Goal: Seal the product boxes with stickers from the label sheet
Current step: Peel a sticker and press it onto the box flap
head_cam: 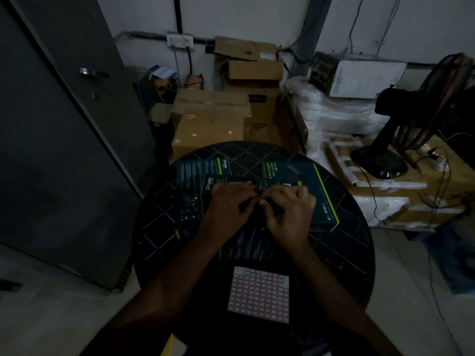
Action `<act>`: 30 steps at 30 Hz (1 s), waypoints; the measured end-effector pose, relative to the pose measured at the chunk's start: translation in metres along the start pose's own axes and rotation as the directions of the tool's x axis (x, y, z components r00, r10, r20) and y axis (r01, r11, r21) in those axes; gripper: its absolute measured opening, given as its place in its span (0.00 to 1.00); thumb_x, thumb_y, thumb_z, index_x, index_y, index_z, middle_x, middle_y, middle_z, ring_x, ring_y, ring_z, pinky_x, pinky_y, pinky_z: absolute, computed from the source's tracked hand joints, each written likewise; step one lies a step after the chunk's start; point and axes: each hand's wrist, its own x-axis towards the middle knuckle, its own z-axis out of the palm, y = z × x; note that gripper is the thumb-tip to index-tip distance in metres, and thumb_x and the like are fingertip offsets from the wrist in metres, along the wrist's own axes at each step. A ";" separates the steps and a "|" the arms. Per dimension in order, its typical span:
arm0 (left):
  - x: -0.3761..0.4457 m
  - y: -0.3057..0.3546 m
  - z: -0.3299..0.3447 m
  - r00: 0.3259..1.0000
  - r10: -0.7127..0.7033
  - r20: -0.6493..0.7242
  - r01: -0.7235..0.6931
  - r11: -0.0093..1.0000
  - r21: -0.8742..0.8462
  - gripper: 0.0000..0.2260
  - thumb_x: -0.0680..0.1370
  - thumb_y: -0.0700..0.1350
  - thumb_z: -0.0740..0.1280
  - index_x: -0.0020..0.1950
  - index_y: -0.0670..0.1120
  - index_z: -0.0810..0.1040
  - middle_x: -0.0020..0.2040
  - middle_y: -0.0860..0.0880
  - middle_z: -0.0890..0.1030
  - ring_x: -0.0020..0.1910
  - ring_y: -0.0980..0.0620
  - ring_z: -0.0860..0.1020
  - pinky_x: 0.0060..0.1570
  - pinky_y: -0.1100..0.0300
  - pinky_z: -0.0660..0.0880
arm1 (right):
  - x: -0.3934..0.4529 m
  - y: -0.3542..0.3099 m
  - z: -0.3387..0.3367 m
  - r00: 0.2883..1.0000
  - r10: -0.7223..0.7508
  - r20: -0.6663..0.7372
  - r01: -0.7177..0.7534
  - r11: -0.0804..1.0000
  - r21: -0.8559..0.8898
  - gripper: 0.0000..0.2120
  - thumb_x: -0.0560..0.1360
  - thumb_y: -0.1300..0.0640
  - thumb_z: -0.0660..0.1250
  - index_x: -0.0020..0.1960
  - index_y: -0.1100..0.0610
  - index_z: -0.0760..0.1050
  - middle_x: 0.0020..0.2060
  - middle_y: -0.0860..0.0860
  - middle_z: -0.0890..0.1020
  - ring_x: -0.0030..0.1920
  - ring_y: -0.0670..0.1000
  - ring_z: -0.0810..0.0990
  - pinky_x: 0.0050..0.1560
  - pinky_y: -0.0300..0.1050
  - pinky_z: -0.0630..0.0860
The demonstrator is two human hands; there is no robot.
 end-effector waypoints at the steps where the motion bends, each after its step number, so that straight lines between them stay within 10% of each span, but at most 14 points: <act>1: 0.000 -0.001 0.000 1.000 0.009 0.001 -0.009 1.000 0.008 0.11 0.77 0.52 0.65 0.51 0.49 0.85 0.55 0.54 0.84 0.60 0.58 0.78 0.63 0.65 0.56 | 0.001 0.000 -0.001 1.000 0.009 0.008 -0.009 1.000 0.003 0.07 0.71 0.53 0.76 0.48 0.46 0.82 0.49 0.39 0.83 0.49 0.50 0.71 0.48 0.47 0.62; 22: -0.010 -0.027 -0.021 0.983 0.038 -0.182 -0.002 0.981 0.195 0.04 0.76 0.51 0.72 0.49 0.54 0.86 0.52 0.61 0.84 0.55 0.54 0.77 0.59 0.53 0.66 | 0.010 0.024 -0.012 0.996 -0.020 0.088 0.006 0.987 0.158 0.05 0.72 0.53 0.76 0.47 0.48 0.86 0.47 0.41 0.85 0.48 0.48 0.77 0.49 0.51 0.71; 30: -0.017 -0.052 -0.053 0.969 -0.208 -0.136 0.172 0.956 -0.236 0.07 0.75 0.39 0.73 0.53 0.46 0.86 0.55 0.53 0.84 0.56 0.56 0.80 0.58 0.59 0.75 | 0.012 0.045 -0.023 0.981 0.165 0.103 -0.188 0.942 0.279 0.05 0.68 0.55 0.80 0.44 0.51 0.86 0.45 0.44 0.85 0.52 0.53 0.80 0.57 0.34 0.68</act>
